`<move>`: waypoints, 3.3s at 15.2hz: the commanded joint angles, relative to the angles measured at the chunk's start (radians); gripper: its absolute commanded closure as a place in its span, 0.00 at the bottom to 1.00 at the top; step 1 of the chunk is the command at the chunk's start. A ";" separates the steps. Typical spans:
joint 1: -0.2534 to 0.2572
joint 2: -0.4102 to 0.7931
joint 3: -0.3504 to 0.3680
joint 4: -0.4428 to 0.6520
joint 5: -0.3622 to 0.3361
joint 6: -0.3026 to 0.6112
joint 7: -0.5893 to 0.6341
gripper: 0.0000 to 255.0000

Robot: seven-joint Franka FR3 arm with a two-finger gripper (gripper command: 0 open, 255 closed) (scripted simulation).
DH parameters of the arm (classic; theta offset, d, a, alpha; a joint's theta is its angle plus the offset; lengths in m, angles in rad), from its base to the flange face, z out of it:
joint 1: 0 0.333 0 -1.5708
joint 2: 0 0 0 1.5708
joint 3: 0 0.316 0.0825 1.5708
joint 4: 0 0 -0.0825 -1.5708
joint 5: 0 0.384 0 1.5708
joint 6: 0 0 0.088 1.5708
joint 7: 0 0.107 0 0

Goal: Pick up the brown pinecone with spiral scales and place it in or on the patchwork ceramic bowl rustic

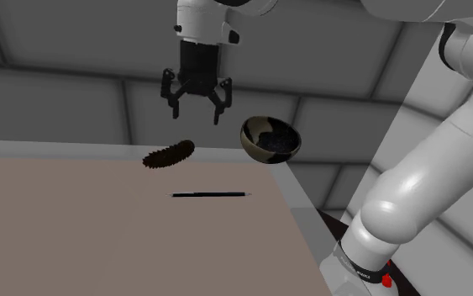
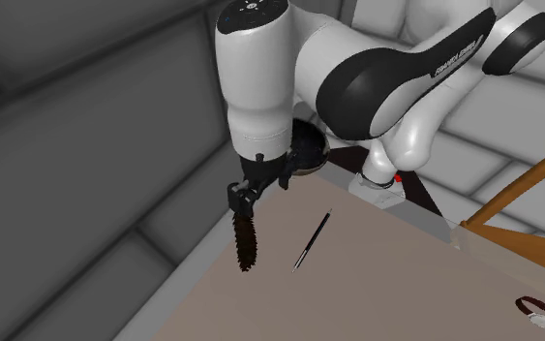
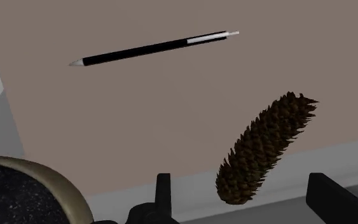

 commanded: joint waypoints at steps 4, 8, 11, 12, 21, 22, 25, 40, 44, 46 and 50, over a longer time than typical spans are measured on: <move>-0.010 0.219 0.088 0.108 -0.103 0.041 0.317 0.00; 0.008 0.329 0.099 0.157 -0.161 0.061 0.455 0.00; 0.009 0.327 0.099 0.115 -0.160 0.102 0.454 0.00; 0.009 0.326 0.099 0.101 -0.160 0.115 0.454 0.00; 0.009 0.327 0.099 0.067 -0.161 0.149 0.454 0.00; 0.009 0.327 0.099 0.067 -0.161 0.149 0.454 0.00; 0.009 0.327 0.099 0.067 -0.160 0.149 0.454 1.00; 0.009 0.319 0.099 0.166 -0.156 0.044 0.455 1.00; 0.010 0.321 0.100 0.222 -0.157 -0.011 0.458 1.00; 0.011 0.324 0.101 0.252 -0.159 -0.038 0.460 1.00; 0.015 0.333 0.103 0.316 -0.164 -0.094 0.466 1.00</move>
